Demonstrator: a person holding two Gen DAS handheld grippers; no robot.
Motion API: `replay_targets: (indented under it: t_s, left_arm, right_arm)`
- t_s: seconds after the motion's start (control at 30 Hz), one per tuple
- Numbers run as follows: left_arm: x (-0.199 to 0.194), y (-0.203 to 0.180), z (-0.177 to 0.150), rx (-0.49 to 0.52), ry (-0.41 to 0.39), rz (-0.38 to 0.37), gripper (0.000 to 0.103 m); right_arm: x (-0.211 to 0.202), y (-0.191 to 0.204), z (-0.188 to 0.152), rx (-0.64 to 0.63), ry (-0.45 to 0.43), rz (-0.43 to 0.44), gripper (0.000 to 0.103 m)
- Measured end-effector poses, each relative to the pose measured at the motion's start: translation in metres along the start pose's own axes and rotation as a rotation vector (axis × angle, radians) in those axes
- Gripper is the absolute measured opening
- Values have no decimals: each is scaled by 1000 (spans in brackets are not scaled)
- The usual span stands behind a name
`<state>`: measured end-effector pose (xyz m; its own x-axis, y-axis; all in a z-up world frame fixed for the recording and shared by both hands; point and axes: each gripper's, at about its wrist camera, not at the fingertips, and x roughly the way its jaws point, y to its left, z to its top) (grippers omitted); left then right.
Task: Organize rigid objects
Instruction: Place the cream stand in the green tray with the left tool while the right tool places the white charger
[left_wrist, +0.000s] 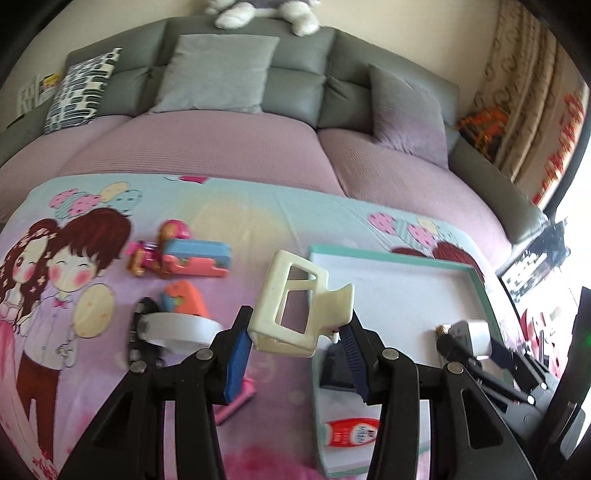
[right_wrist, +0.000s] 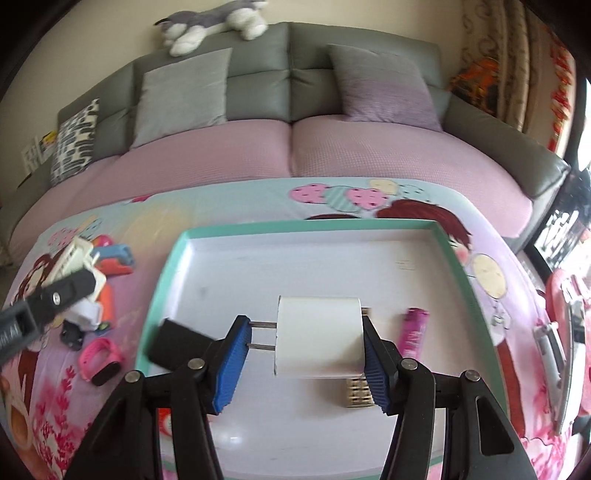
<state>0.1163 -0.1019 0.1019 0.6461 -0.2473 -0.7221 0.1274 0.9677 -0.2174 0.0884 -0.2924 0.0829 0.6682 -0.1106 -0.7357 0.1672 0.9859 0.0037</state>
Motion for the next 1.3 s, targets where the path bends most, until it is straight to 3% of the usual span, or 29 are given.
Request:
replay_targets:
  t_s: [0.3,0.57,1.3]
  left_arm:
    - [15,-47,0,87,47,-22,49]
    - [34,-72,1,98,76,-36,49]
    - [54,-67,-12,98,103,-39,49]
  right_arm:
    - [-4,-40,2,92,-1,-59,61]
    - [2,-55,1,128,20,-73,61]
    - [14,-55,-2,129,61,-77,61]
